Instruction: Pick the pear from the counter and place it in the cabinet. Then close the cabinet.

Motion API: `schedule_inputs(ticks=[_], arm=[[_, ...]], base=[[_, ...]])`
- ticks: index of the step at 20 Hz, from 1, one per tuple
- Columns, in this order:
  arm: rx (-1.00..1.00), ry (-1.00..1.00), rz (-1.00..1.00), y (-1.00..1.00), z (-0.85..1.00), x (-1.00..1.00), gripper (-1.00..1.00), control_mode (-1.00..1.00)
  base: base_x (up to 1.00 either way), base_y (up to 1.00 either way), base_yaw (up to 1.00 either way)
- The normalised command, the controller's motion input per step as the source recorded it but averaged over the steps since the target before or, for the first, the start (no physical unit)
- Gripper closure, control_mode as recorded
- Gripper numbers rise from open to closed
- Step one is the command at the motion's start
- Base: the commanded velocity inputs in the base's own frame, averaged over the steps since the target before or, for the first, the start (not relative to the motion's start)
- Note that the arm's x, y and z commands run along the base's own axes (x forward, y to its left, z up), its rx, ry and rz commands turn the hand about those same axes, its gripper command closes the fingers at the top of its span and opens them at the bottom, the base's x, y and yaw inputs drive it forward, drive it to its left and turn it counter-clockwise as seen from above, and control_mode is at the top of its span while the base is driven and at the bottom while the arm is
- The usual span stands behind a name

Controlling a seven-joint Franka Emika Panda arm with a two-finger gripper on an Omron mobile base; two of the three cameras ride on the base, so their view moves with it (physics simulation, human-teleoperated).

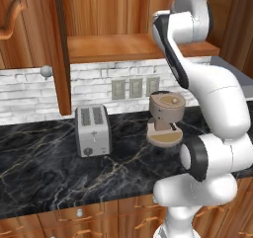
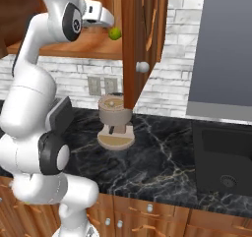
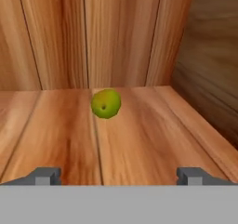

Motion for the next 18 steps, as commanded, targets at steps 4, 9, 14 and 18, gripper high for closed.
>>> schedule_inputs(ticks=[4, 9, 14, 18], arm=[[0.02, 0.00, 0.00, 0.00, 0.00, -1.00, -1.00, -1.00], [0.06, 0.00, -0.02, 0.00, 0.00, -1.00, -1.00, -1.00], [0.14, 0.00, -0.09, 0.00, 0.00, -1.00, -1.00, -1.00], [0.13, 0.00, -0.12, -0.04, 0.00, -1.00, -1.00, -1.00]], base=[[0.00, 0.00, 0.00], [0.00, 0.00, 0.00], [0.00, 0.00, 0.00], [0.00, 0.00, 0.00]])
